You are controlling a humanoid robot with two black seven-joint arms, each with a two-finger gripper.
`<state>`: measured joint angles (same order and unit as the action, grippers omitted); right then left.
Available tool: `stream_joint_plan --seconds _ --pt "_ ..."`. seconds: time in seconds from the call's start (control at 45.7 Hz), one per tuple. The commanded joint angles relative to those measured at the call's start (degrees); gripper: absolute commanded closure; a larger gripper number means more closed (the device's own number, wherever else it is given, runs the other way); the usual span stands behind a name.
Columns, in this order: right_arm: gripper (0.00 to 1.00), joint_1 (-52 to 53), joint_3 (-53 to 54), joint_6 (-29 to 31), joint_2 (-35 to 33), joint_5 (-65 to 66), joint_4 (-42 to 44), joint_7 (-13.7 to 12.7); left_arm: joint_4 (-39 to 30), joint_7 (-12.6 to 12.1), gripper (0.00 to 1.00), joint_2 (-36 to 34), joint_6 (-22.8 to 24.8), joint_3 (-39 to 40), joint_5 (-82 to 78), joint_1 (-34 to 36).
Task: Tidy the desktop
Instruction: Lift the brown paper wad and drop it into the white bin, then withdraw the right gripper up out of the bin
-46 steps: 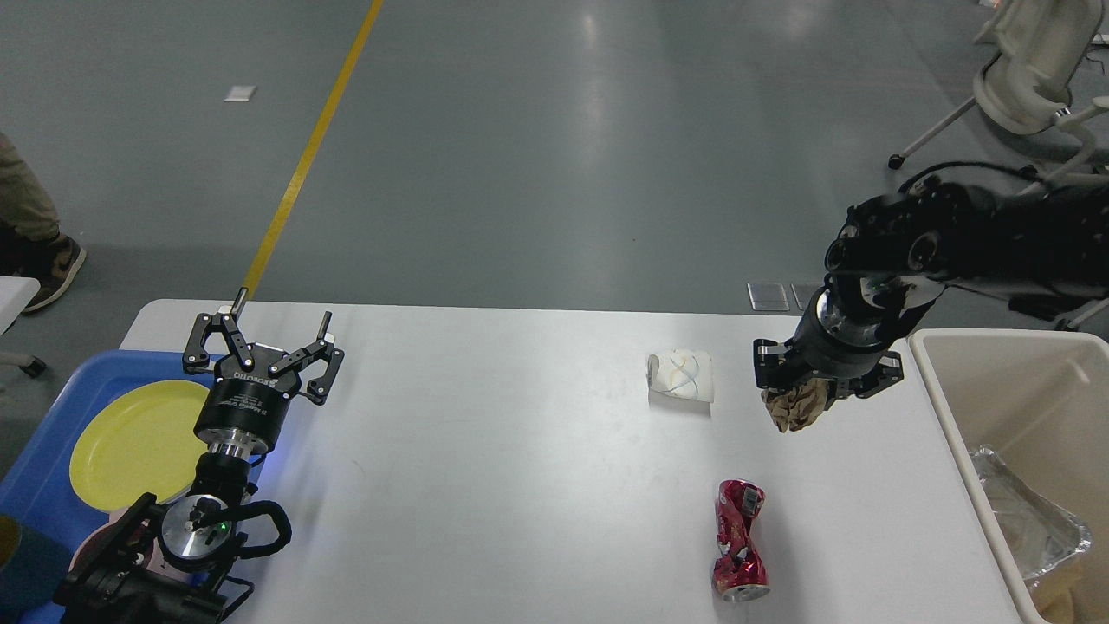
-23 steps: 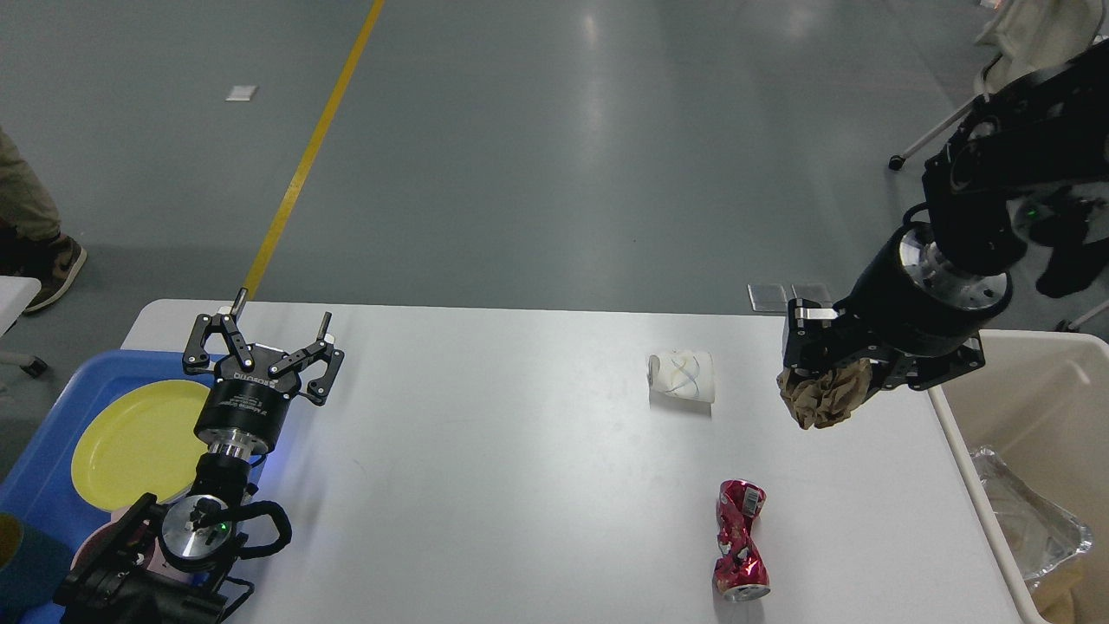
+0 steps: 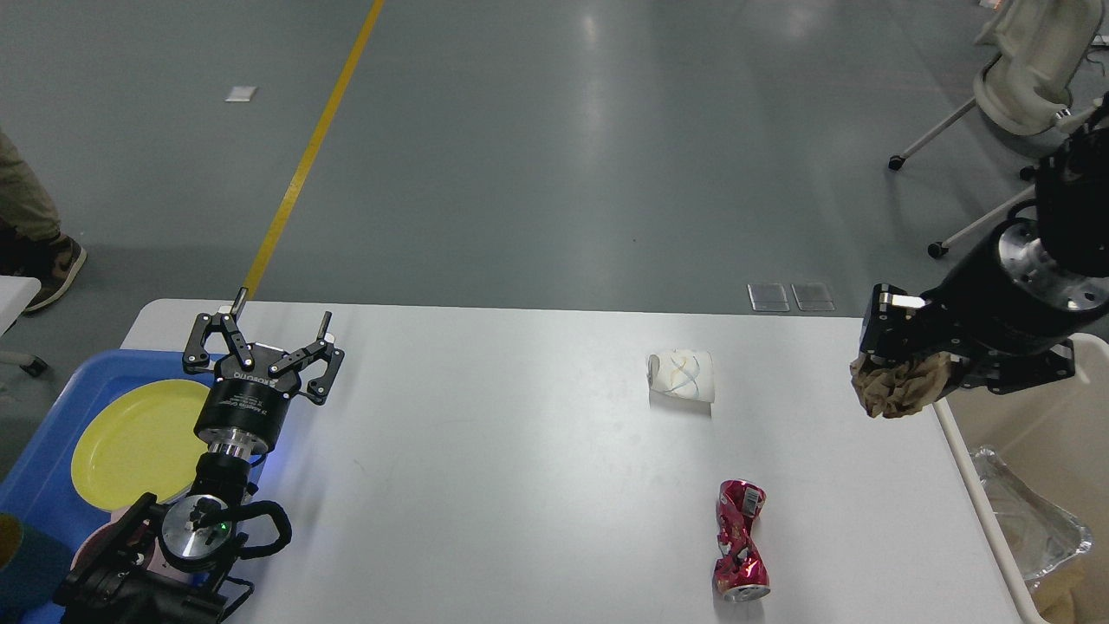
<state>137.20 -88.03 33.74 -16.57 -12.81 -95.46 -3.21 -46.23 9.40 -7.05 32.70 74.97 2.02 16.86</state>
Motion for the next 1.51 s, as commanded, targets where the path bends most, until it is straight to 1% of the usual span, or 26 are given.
stream_joint_plan --seconds 0.0,0.088,0.109,0.241,0.35,0.482,0.591,0.679,0.788,0.941,1.029,1.095,1.182,1.248,1.335,1.489 --pt "1.00 -6.2 -3.6 -2.7 -6.9 0.5 4.7 -0.2 0.0 0.0 0.04 0.0 0.0 0.0 0.0 0.0" --pt "1.00 -12.9 -5.6 -4.3 -10.9 0.8 10.6 -0.1 0.0 0.0 0.04 0.0 0.0 0.0 0.0 -0.1" --pt "1.00 -16.0 -5.9 -4.8 -12.5 0.8 13.4 -0.1 0.0 0.0 0.04 0.0 0.0 0.0 0.0 -0.1" --pt "1.00 -28.8 -4.5 -5.2 -19.0 0.5 24.9 -0.1 0.0 0.0 0.04 0.0 0.0 0.0 0.0 -0.1" --pt "1.00 -38.7 0.8 -5.0 -22.6 0.6 33.9 -0.1 0.0 0.0 0.04 0.0 0.0 0.0 0.0 0.0" --pt "1.00 -50.2 7.9 -5.5 -24.2 0.6 42.4 -0.1 0.0 0.0 0.04 0.0 0.0 0.0 0.0 -0.1" --pt "1.00 -60.4 13.4 -5.9 -24.1 -0.2 52.4 -0.1 0.0 0.0 0.04 0.0 0.0 0.0 0.0 0.0" --pt "1.00 -69.1 20.2 -6.6 -23.7 -0.2 59.9 -0.1 0.0 0.0 0.04 0.0 0.0 0.0 0.0 -0.1" --pt "1.00 -81.9 28.7 -8.5 -22.2 -0.2 71.7 -0.1 0.0 0.0 0.04 0.0 0.0 0.0 0.0 -0.1" --pt "1.00 -97.3 35.6 -9.8 -13.6 -0.1 90.4 0.0 0.0 0.0 0.04 0.0 0.0 0.0 0.0 0.0" --pt "1.00 -102.7 37.3 -11.7 -9.2 -0.2 97.3 -0.1 0.0 0.0 0.04 0.0 0.0 0.0 0.0 -0.1" --pt "1.00 -104.7 37.7 -14.7 -6.9 -0.1 98.7 -0.2 0.0 0.0 0.04 0.0 0.0 0.0 0.0 0.0" --pt "1.00 -106.3 37.5 -21.1 -5.5 -0.1 98.8 -1.6 0.0 0.0 0.04 0.0 0.0 0.0 0.0 0.0" --pt "1.00 -107.9 37.7 -24.3 -4.9 -0.1 98.8 -2.6 0.0 0.0 0.04 0.0 0.0 0.0 0.0 0.0" --pt "1.00 -108.8 37.7 -25.8 -4.3 -0.1 98.8 -3.2 0.0 0.0 0.04 0.0 0.0 0.0 0.0 0.0" --pt "1.00 -108.9 38.0 -26.0 -4.1 -0.2 98.8 -3.2 0.0 0.0 0.04 0.0 0.0 0.0 0.0 0.0"
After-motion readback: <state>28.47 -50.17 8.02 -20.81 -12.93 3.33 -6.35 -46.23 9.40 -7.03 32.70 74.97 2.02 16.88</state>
